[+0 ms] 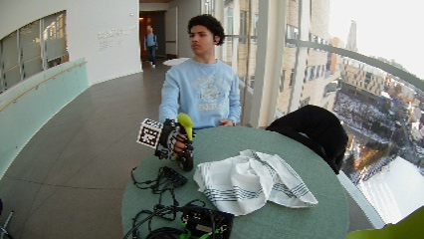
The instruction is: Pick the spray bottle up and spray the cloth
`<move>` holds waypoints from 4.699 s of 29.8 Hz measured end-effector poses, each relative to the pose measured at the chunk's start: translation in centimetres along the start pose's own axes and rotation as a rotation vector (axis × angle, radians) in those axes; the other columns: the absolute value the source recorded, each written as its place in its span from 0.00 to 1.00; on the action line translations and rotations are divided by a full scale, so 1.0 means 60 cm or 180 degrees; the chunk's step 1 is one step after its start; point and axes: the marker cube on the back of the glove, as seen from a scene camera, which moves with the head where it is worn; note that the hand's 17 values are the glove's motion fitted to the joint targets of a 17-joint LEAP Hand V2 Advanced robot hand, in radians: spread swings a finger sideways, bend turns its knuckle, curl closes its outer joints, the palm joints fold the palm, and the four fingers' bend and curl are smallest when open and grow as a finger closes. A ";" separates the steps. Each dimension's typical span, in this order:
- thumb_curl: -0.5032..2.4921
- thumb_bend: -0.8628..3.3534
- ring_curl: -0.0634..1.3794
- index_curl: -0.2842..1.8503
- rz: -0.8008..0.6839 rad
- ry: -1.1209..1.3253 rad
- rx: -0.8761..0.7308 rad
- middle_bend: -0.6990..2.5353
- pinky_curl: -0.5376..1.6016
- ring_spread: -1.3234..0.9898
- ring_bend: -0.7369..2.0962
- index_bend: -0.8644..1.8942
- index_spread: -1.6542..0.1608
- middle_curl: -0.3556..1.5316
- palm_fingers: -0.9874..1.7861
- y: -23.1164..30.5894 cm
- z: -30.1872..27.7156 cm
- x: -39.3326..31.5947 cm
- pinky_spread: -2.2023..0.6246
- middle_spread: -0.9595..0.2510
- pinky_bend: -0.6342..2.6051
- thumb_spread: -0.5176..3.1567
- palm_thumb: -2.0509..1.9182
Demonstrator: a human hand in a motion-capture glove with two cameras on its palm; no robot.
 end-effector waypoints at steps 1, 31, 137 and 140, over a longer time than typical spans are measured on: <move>0.31 0.21 0.30 0.32 -0.0021 0.0037 -0.0053 0.32 0.38 0.53 0.39 0.40 0.77 0.42 0.76 -0.002 0.001 -0.009 0.84 0.71 0.24 0.40 0.75; 0.33 0.20 0.32 0.35 0.0735 0.1043 -0.1634 0.34 0.40 0.54 0.42 0.38 0.79 0.43 0.80 -0.083 0.119 -0.125 0.82 0.73 0.25 0.39 0.73; 0.33 0.20 0.31 0.37 -0.0920 -0.0835 -0.1558 0.34 0.40 0.54 0.41 0.38 0.79 0.44 0.76 0.090 0.632 -0.325 0.81 0.73 0.25 0.43 0.72; 0.32 0.20 0.31 0.36 -0.0955 -0.0797 -0.1595 0.33 0.40 0.54 0.41 0.36 0.78 0.43 0.73 0.094 0.617 -0.324 0.82 0.73 0.25 0.43 0.72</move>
